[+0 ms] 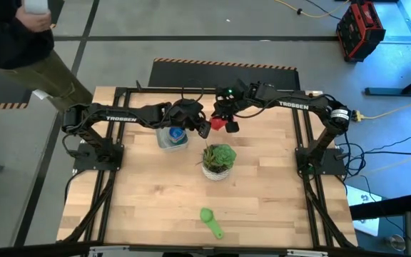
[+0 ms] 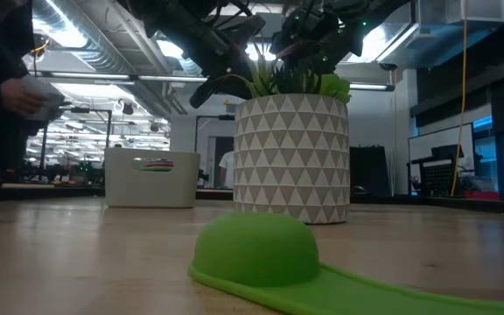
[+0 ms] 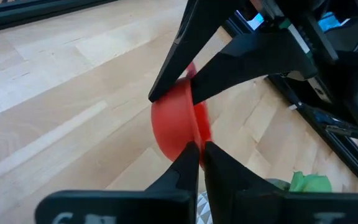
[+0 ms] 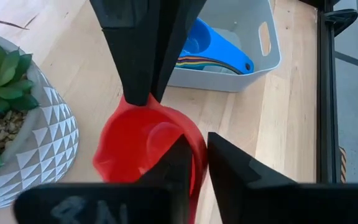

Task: Nest measuring cups in basket
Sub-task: Stack the red measuring cup on top of the blue measuring cup in the gray bin

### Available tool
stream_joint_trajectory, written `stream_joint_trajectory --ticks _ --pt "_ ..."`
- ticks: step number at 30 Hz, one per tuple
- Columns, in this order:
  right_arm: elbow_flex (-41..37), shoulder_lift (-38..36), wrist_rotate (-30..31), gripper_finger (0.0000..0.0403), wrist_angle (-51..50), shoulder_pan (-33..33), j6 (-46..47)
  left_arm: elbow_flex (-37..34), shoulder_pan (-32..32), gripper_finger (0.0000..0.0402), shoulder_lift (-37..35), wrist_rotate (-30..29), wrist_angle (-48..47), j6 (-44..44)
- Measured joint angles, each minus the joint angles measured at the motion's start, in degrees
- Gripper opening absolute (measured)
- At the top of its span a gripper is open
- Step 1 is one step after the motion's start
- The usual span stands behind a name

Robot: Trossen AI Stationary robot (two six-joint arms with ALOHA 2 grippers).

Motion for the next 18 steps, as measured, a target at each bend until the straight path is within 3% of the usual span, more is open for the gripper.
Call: stream_joint_trajectory --ticks 11,18 --pt "0.00 -0.01 -0.27 0.0136 0.35 0.07 0.15 0.00 0.00 0.0008 0.02 -0.08 0.51 0.07" --pt "0.00 -0.06 0.01 0.0144 0.34 0.04 0.08 0.00 0.00 0.0008 0.02 -0.48 0.36 0.42"
